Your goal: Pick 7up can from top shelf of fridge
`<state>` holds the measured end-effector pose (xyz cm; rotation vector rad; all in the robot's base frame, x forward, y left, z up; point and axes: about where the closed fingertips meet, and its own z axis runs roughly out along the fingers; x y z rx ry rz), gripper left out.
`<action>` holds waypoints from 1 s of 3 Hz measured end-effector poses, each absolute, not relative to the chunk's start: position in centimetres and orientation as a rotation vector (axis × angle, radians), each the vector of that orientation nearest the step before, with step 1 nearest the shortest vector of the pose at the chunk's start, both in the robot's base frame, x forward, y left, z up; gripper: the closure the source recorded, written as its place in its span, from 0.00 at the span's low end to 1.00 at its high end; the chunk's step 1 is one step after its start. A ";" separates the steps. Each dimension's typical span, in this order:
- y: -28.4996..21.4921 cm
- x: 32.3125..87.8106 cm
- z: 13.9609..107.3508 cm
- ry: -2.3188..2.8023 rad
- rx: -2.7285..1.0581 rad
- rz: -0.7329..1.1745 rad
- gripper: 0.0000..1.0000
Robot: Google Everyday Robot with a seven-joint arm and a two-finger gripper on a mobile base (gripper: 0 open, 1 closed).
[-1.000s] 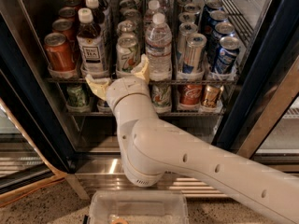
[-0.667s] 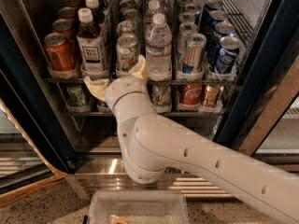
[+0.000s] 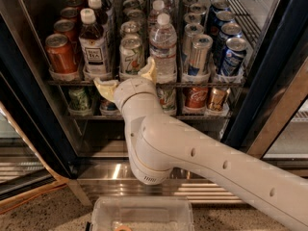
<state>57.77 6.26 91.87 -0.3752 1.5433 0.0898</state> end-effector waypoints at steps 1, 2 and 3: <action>5.0 58.2 92.1 1.536 -0.340 0.050 0.31; 4.8 58.4 92.2 1.533 -0.336 0.045 0.32; 5.3 58.9 92.3 1.524 -0.358 0.053 0.32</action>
Offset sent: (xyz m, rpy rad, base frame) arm 0.0106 -0.0205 0.0059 -0.0036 -0.0335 -0.0638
